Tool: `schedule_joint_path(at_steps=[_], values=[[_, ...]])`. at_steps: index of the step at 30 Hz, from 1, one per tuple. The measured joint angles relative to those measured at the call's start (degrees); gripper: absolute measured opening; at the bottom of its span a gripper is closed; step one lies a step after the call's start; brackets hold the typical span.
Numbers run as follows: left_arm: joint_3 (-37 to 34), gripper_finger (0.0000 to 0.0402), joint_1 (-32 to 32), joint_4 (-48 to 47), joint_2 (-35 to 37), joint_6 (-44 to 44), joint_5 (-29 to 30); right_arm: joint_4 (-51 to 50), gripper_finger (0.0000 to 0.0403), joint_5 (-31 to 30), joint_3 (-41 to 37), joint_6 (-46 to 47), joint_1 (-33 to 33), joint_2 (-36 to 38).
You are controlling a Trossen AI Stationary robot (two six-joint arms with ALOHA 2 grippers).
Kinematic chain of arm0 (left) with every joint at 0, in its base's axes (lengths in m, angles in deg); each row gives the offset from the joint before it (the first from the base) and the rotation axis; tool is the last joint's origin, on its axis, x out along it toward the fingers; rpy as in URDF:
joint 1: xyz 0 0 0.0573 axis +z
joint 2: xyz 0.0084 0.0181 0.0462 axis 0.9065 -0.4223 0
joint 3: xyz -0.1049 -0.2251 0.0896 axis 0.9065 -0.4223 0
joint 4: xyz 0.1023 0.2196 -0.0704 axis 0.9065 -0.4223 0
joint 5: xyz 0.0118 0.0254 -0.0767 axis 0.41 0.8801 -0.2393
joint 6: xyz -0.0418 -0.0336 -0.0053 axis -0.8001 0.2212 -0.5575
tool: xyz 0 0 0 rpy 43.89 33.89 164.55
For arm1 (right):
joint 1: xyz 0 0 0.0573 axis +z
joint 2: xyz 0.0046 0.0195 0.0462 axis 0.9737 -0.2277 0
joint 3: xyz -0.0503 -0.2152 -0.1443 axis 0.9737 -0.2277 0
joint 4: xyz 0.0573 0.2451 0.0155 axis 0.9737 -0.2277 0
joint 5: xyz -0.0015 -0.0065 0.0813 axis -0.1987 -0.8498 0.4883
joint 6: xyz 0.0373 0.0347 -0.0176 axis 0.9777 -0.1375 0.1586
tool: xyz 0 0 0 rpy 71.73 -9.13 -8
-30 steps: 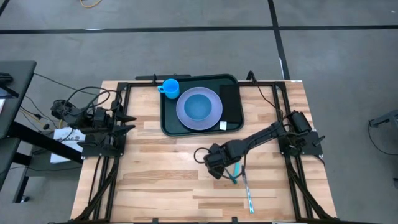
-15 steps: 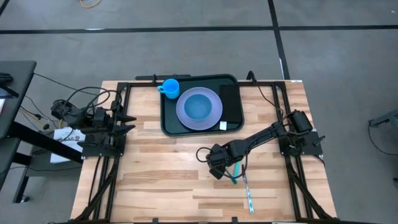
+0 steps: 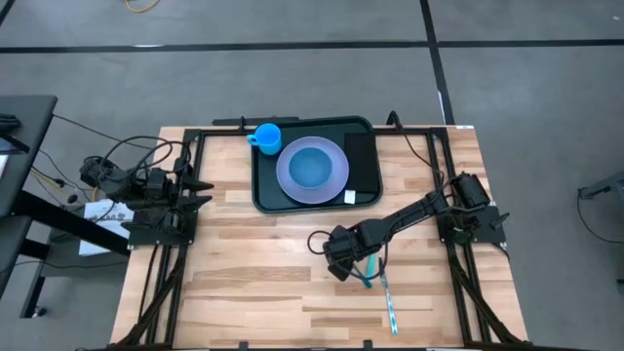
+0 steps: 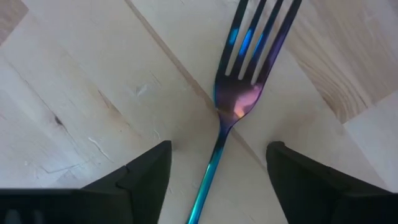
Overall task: Set up tray
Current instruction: Put the blue fork on the black napkin on the black tray
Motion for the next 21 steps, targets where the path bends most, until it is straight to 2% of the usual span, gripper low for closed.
schedule_joint_path(at_steps=[12,21], values=[[0.0,0.0132,0.0,0.0,0.0,-0.1,0.0,0.2,0.0122,-0.1,-0.1,1.1,0.0,-0.1],[0.0,0.0132,0.0,0.0,0.0,-0.4,0.0,0.5,0.0084,0.2,-0.1,1.1,-0.4,-0.2]])
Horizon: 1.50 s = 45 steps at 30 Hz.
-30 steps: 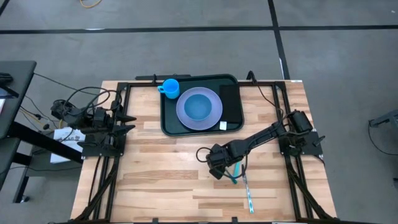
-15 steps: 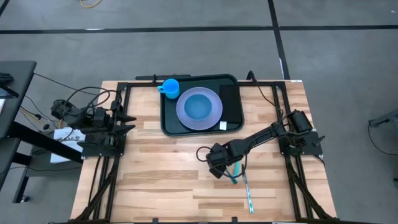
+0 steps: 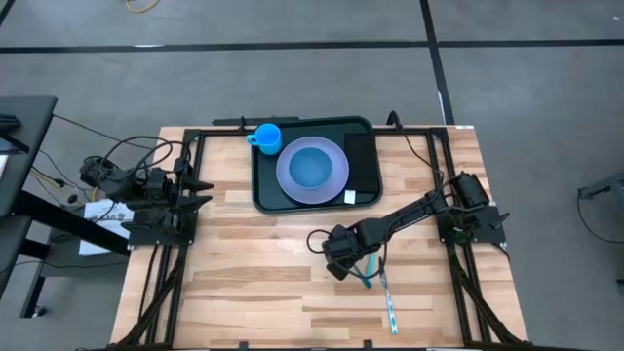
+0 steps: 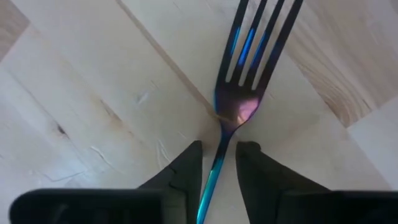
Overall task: Set up tray
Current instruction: Put the blue fork on the black napkin on the black tray
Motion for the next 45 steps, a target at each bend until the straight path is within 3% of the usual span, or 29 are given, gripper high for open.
schedule_joint_path(at_steps=[12,20,45], values=[[0.0,0.0132,0.0,0.0,0.0,-0.3,-0.1,0.8,0.0046,0.6,0.0,0.0,-0.4,0.0],[0.0,0.0132,0.0,0.0,0.0,-0.3,-3.3,1.2,0.0007,1.4,0.0,0.4,-0.4,0.0],[0.0,0.0132,0.0,0.0,0.0,-0.3,-4.5,-5.5,0.0006,1.8,4.3,0.4,-3.0,-0.3]])
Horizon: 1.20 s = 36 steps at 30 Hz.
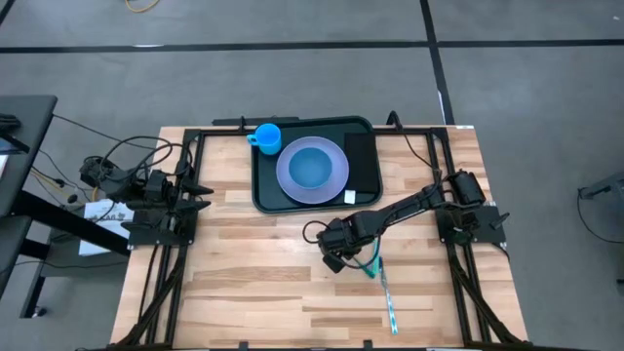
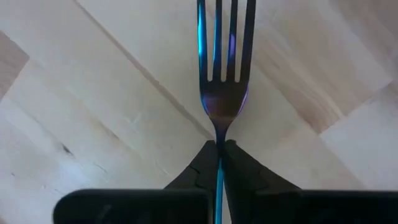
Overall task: Set up tray
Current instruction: Put the blue fork on the black napkin on the black tray
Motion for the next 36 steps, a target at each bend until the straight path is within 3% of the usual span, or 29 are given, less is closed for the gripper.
schedule_joint_path(at_steps=[18,36], values=[[0.0,0.0132,0.0,0.0,0.0,0.0,0.0,3.9,0.0005,3.2,0.2,-3.7,-3.0,1.3],[0.0,0.0132,0.0,0.2,0.0,-1.4,-3.1,-3.6,0.0003,-2.5,0.2,-6.3,-13.3,15.5]])
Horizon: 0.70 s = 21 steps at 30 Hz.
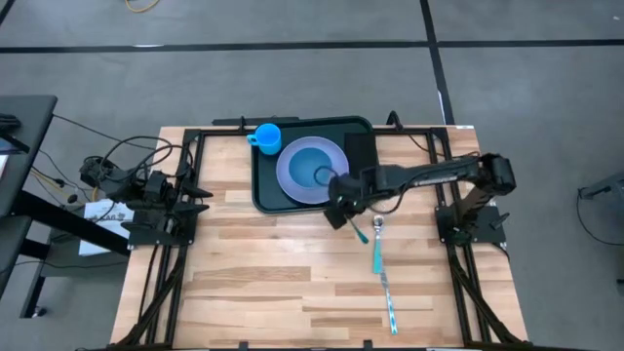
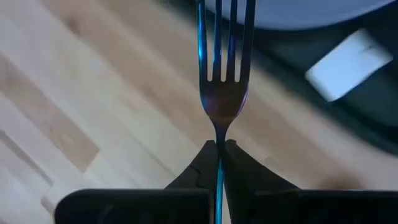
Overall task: Set up tray
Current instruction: Put the blue fork on the black napkin on the black tray
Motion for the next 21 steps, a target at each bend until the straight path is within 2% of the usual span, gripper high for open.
schedule_joint_path(at_steps=[7,21], values=[[0.0,0.0132,0.0,0.2,0.0,0.0,0.1,0.6,0.0005,-1.4,0.0,-1.8,-8.9,3.5],[0.0,0.0132,0.0,-0.6,0.0,0.0,-0.7,1.6,0.0005,-1.2,-0.6,-4.2,-30.7,-0.3]])
